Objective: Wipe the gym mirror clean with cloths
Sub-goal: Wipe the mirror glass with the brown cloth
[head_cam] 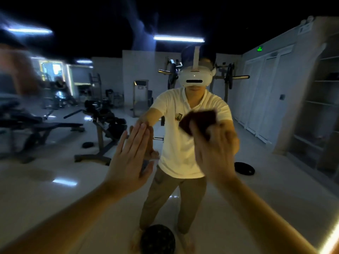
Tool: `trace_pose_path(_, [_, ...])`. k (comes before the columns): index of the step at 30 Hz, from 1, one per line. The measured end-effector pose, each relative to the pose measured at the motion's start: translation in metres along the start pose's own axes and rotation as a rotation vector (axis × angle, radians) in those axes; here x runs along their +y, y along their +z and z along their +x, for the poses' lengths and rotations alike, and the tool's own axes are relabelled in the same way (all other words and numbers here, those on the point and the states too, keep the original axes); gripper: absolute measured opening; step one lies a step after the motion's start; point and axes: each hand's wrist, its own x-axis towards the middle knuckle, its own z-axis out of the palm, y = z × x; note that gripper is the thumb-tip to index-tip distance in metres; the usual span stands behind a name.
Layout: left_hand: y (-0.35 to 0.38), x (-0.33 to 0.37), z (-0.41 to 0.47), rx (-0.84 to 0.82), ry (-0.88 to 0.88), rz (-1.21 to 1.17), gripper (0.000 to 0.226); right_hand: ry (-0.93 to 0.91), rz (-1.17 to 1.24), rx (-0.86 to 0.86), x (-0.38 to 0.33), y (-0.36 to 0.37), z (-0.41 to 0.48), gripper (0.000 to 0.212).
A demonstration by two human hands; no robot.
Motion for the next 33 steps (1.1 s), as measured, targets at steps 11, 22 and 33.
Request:
trace_pose_path(11, [0.026, -0.017, -0.029, 0.044, -0.02, -0.027, 0.081, -0.349, -0.015, -0.185, -0.07, 0.054, -0.123, 0.051])
trace_pose_path(22, [0.041, -0.006, -0.032, 0.147, -0.058, -0.006, 0.073, 0.033, -0.084, 0.161, -0.046, 0.049, 0.003, 0.054])
trace_pose_path(33, [0.102, 0.009, -0.096, 0.251, -0.095, 0.039, 0.069, -0.303, 0.054, 0.035, -0.06, 0.079, -0.123, 0.026])
